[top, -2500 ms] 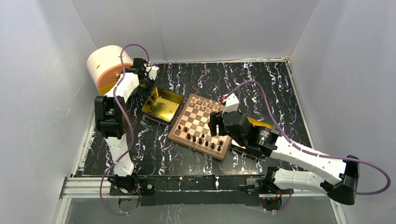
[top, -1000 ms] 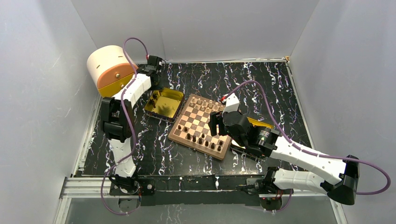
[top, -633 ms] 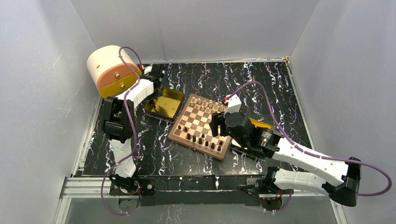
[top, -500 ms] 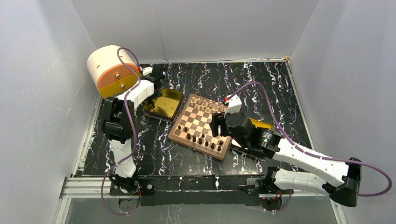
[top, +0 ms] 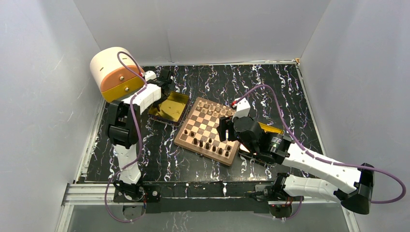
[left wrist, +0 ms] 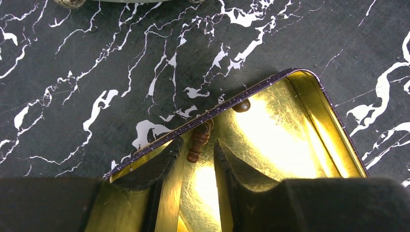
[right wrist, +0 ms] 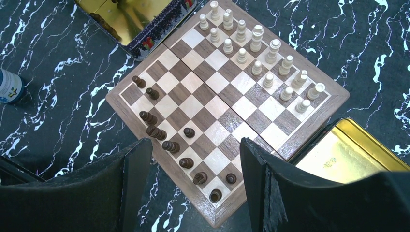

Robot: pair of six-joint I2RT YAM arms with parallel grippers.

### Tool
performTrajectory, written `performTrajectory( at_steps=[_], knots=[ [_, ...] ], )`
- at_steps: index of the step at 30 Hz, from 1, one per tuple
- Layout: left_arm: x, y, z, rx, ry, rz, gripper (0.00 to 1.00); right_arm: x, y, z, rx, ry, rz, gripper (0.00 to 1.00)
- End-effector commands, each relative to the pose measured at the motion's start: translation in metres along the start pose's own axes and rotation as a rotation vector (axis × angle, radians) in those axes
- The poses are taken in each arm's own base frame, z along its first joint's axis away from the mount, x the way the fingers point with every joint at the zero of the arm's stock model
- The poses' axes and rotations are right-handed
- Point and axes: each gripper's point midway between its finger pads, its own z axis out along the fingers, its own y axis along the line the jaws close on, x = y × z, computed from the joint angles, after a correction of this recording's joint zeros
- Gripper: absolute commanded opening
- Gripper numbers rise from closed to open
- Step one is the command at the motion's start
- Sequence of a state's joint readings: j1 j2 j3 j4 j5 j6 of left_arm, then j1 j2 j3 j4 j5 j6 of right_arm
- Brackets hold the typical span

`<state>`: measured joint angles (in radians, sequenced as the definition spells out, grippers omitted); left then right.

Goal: Set up the chess pieces on the board
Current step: Pick up the chess piece from the storage box.

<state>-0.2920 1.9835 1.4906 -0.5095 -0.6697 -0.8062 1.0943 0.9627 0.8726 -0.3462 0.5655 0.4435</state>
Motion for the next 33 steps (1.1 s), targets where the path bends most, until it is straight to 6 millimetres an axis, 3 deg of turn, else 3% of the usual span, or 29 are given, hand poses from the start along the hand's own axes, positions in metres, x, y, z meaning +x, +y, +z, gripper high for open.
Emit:
performTrajectory(
  at_steps=[1,17,33],
  knots=[
    [-0.003,0.003,0.002,-0.051,-0.036,-0.058,0.27,-0.017,0.003,-0.003,-0.011,-0.068,0.036,0.76],
    [-0.001,0.008,0.012,-0.133,-0.102,-0.164,0.27,-0.016,-0.003,-0.006,-0.003,-0.084,0.024,0.76],
    [-0.005,0.002,0.021,-0.156,-0.141,-0.246,0.26,-0.014,-0.009,-0.010,0.004,-0.096,0.025,0.76]
  ],
)
